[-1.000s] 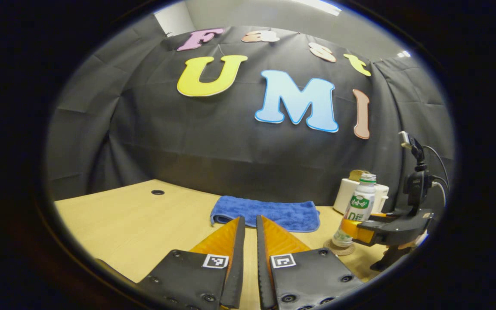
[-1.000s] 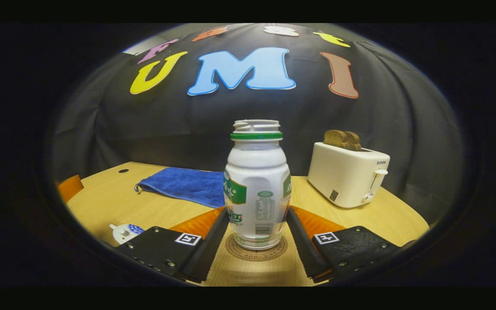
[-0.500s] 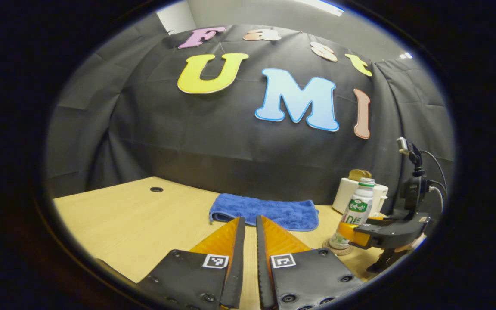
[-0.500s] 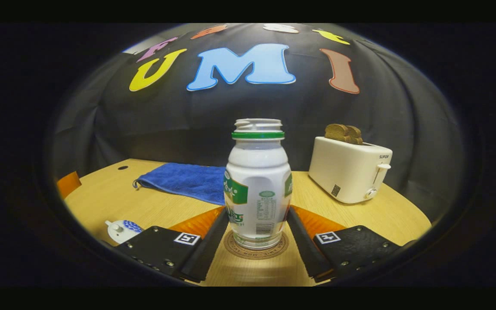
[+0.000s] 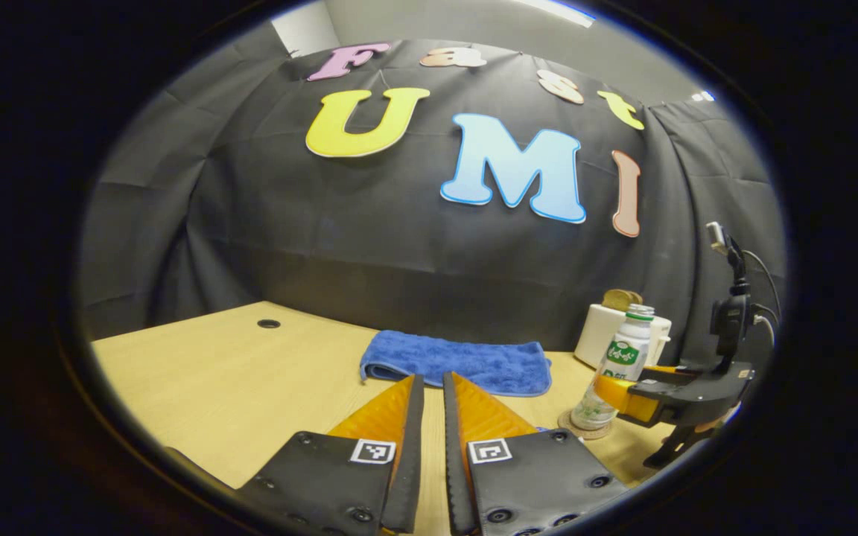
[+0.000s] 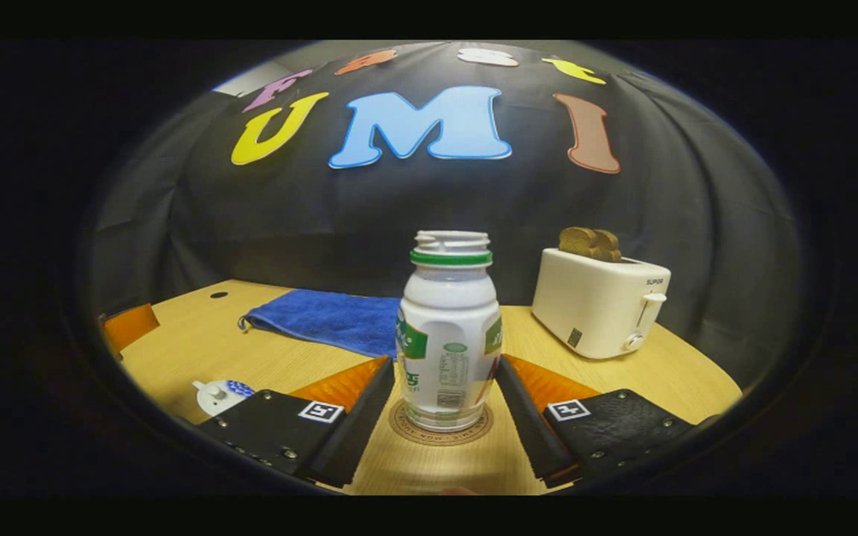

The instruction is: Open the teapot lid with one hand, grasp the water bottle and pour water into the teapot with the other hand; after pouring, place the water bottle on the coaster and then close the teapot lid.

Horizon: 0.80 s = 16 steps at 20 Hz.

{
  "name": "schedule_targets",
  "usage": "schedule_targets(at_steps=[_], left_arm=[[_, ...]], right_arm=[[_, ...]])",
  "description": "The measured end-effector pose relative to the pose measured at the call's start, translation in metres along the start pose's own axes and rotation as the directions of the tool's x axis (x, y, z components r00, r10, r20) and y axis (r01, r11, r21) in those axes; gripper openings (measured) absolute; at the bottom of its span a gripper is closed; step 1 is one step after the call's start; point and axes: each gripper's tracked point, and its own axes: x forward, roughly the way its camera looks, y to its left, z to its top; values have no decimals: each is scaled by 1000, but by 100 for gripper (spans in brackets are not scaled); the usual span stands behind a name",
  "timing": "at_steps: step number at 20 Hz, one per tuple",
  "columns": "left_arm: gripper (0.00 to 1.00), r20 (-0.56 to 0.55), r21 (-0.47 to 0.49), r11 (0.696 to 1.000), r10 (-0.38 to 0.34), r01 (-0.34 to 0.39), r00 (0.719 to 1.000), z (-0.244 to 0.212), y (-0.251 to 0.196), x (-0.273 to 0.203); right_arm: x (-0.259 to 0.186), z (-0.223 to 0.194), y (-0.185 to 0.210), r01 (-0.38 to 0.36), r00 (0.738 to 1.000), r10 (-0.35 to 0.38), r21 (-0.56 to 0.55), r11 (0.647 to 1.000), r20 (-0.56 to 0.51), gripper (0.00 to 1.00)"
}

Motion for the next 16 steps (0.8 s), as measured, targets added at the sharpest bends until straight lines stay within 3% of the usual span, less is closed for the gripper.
schedule_targets(at_steps=[5,16], left_arm=[[22,-6,6,1000,1,-1,1000,-1,1,1],[22,-35,3,1000,-24,24,999,-13,-4,2]], right_arm=[[-9,7,-2,10,1000,-10,-22,1000,30,84],[-54,33,-12,24,990,-28,37,999,138,84]])
